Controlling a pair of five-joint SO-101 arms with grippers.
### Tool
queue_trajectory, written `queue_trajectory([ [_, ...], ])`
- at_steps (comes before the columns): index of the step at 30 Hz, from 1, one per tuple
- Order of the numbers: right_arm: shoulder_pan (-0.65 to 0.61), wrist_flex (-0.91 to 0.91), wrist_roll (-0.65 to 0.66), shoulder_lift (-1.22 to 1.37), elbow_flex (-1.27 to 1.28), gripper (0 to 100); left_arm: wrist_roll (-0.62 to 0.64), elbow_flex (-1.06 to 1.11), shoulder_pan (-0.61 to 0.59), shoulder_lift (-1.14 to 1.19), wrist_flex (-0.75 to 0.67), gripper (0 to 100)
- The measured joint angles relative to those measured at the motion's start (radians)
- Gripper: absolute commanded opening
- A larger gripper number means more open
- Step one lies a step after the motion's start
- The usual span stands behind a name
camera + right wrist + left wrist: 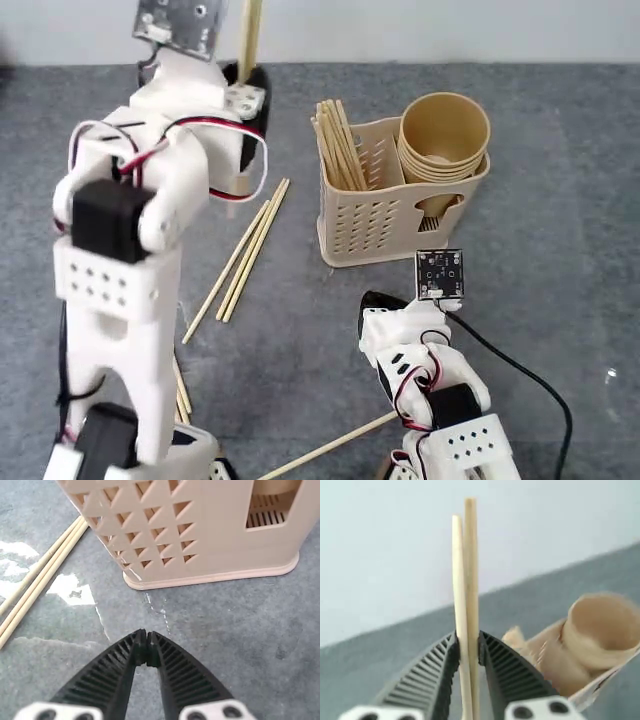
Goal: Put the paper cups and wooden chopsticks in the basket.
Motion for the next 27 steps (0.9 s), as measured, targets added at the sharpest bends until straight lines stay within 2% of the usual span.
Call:
queue_trajectory([
  [9,0.0,0.0,0.0,0.0,0.0,1.0,0.146,0.038,0.094,-0.023,-0.249,1],
  [20,0.0,0.0,0.0,0.0,0.0,1.0,0.158,0.384,0.124,-0.025,-0.64,1],
  [27,0.0,0.0,0.0,0.0,0.0,1.0,0.161,0.542,0.124,-0.025,-0.793,1],
])
